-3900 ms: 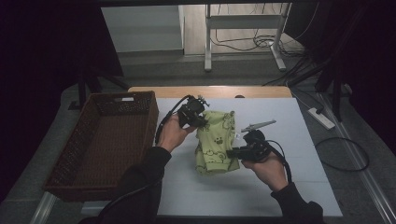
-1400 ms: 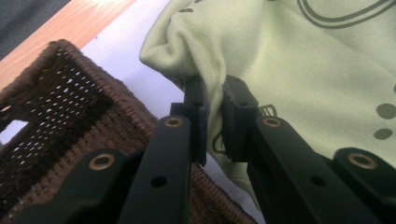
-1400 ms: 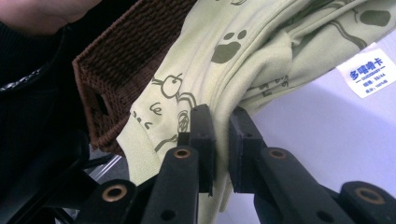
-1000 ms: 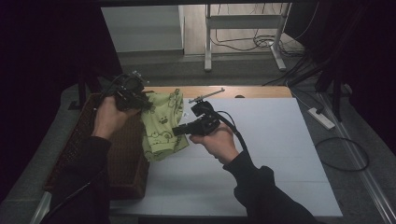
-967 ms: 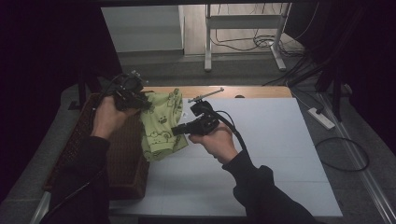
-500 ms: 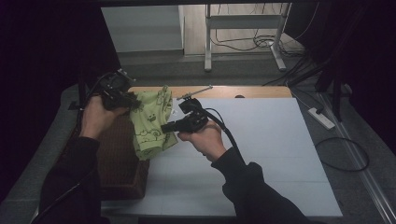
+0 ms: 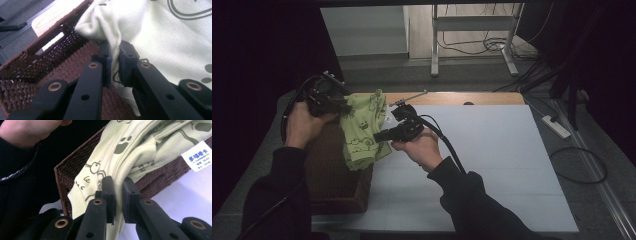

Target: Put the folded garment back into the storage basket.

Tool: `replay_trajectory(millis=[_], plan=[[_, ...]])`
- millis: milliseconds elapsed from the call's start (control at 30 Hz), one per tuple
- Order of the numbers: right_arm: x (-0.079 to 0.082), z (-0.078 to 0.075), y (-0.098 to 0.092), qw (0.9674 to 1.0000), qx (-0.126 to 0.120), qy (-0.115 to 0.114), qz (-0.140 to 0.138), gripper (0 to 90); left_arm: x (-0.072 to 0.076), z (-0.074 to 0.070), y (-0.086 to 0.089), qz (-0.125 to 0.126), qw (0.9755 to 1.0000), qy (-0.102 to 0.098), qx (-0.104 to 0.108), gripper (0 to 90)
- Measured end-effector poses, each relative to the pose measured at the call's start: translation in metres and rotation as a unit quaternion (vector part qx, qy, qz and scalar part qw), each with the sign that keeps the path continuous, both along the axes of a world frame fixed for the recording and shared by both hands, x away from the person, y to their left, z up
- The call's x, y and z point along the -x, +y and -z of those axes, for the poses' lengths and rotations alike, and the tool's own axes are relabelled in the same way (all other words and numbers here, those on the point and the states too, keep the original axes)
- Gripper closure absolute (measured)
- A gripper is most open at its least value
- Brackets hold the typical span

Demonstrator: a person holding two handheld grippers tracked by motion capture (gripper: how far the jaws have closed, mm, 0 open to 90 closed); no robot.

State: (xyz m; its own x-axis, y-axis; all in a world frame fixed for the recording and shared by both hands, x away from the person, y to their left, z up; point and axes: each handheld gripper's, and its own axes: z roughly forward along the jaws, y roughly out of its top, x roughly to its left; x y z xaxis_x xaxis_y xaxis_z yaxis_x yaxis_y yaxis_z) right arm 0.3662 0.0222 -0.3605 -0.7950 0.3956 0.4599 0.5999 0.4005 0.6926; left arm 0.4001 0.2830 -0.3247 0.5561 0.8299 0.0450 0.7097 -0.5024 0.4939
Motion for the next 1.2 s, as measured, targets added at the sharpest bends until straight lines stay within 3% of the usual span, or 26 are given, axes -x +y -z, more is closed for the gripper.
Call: replay_trajectory(millis=[1200], plan=[[0.006, 0.038, 0.07, 0.9997, 0.015, 0.003, -0.018, 81.8, 0.007, 0.034, 0.056, -0.052, 0.9982, 0.022, -0.021, 81.1]])
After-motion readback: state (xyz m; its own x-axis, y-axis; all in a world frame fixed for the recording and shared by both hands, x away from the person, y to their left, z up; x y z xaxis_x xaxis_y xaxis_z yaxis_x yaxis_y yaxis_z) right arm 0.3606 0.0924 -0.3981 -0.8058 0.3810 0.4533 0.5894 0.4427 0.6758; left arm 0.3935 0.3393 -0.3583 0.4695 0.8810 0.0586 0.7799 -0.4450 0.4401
